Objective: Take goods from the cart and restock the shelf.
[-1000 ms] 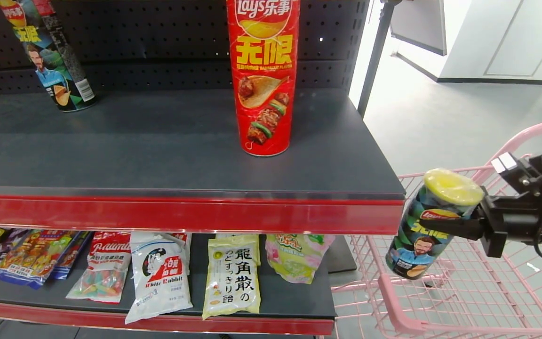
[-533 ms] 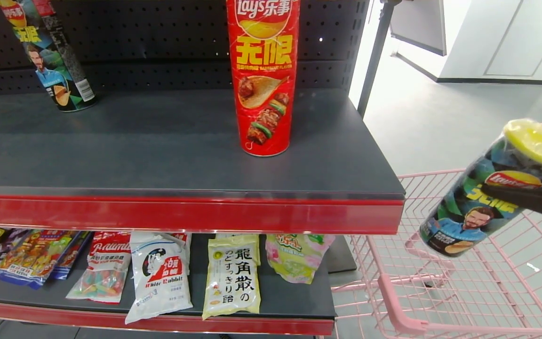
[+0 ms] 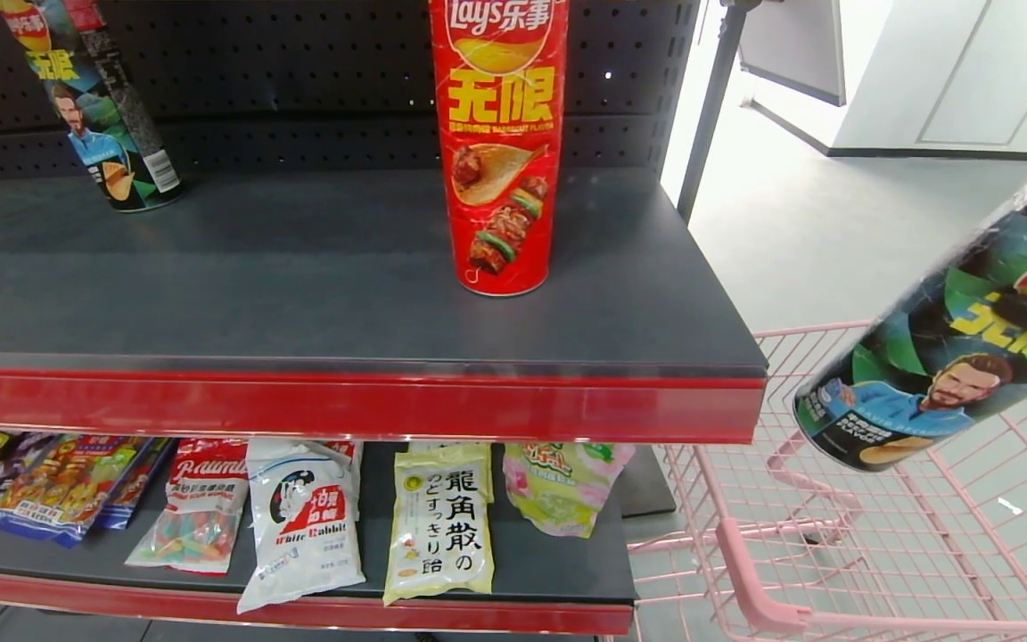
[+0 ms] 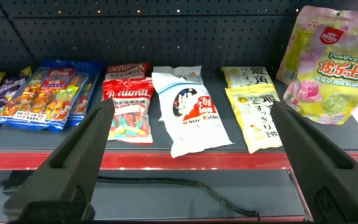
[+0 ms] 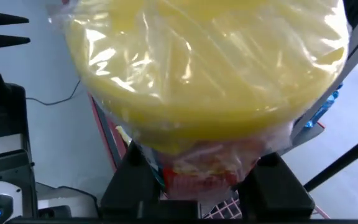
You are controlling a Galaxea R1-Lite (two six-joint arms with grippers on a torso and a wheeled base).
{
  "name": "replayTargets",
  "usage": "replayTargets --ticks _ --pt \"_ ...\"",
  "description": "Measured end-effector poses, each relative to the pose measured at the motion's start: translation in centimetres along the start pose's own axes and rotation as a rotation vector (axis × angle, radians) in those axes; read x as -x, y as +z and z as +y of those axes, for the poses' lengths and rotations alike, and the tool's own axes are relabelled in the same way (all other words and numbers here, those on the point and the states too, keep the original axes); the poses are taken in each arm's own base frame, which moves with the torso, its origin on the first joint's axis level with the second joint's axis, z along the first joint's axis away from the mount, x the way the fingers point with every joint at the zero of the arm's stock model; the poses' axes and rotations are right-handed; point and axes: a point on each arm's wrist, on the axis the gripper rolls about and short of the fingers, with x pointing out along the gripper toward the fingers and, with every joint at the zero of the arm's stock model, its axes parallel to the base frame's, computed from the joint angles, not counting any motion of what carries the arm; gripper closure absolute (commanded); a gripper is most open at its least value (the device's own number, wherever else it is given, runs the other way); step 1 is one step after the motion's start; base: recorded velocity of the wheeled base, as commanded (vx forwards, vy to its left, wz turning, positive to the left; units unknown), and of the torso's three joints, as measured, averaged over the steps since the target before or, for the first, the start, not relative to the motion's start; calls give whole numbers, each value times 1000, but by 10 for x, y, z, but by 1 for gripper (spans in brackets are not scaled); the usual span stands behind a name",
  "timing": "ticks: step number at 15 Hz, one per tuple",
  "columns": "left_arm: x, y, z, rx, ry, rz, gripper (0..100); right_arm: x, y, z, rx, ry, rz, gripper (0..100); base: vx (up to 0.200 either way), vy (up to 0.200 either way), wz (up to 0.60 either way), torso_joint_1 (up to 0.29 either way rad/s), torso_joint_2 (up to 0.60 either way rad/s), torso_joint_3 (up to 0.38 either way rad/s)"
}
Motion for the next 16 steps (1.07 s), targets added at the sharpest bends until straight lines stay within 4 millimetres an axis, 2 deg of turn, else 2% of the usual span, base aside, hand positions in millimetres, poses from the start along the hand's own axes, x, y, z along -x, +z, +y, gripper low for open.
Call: replayTargets --ticks 16 --pt "0 0 0 0 0 0 0 -3 -20 9 -49 18 32 100 0 0 0 0 0 0"
